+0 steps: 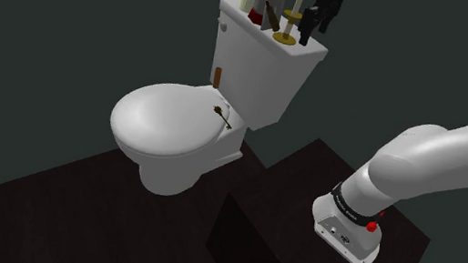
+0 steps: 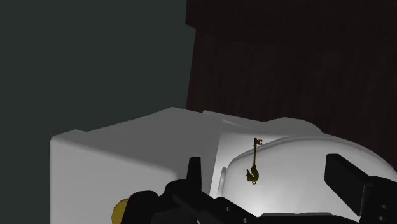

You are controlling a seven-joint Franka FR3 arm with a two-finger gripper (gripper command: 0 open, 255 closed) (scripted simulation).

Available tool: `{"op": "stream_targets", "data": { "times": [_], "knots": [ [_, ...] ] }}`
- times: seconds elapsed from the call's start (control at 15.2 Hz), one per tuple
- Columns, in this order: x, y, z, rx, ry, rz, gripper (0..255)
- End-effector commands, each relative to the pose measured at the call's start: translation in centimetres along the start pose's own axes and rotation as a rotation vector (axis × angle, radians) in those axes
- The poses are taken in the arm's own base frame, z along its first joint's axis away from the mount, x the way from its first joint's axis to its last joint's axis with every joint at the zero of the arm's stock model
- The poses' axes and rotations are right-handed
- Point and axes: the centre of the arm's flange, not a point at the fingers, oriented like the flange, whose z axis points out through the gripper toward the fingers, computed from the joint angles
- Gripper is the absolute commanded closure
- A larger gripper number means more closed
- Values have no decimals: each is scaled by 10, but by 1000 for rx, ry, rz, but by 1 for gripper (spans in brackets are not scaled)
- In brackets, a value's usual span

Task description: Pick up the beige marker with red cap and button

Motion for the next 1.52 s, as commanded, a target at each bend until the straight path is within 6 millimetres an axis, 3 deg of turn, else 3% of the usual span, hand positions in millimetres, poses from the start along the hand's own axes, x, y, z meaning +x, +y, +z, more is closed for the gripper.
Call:
{"op": "stream_targets", "data": {
  "times": [0.0,0.66,1.25,1.45],
  "knots": [
    [24,4,4,-45,23,4,0],
    [130,25,24,-260,119,31,0],
    [225,48,29,-455,205,56,0],
    [233,48,39,-471,212,58,0]
  ]
}}
